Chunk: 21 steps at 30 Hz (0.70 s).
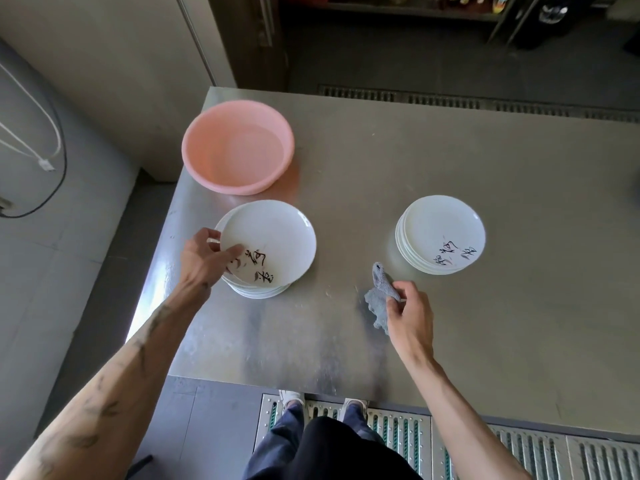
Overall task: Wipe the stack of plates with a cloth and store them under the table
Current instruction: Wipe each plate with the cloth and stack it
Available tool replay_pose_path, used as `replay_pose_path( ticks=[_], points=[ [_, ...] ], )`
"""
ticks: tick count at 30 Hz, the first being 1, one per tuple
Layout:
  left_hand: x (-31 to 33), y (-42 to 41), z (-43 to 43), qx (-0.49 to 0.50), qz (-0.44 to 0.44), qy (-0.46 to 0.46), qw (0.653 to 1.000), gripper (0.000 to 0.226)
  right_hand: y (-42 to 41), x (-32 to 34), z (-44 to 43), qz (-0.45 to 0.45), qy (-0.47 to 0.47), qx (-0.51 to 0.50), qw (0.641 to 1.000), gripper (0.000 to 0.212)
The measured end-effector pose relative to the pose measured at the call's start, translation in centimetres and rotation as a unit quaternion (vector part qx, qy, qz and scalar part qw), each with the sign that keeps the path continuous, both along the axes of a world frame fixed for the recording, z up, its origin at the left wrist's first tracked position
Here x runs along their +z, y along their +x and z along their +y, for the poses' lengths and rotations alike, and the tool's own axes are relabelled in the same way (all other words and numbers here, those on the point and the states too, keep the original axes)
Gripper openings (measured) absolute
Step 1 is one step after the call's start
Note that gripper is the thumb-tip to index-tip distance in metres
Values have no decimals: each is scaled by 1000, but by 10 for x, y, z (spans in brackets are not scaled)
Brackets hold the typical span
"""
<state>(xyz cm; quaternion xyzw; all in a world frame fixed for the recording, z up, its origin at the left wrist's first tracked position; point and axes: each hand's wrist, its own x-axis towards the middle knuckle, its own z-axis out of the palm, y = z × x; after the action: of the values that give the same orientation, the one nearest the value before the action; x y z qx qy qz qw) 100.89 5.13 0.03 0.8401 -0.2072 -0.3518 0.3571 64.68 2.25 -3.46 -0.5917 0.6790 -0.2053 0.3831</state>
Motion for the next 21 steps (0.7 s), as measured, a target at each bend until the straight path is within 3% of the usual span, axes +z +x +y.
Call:
replay_pose_path(
  ticks=[6, 13, 21],
  points=[
    [-11, -68, -1, -63, 81, -55, 993, 37, -19, 9, -14, -7, -31, -28, 999, 22],
    [-48, -136, -3, -196, -28, -61, 978, 31, -44, 4, -17, -4, -33, -55, 998, 21],
    [-90, -157, 9, -219, 8, -15, 976, 31, -27, -17, 5, -7, -27, -18, 999, 23]
  ],
)
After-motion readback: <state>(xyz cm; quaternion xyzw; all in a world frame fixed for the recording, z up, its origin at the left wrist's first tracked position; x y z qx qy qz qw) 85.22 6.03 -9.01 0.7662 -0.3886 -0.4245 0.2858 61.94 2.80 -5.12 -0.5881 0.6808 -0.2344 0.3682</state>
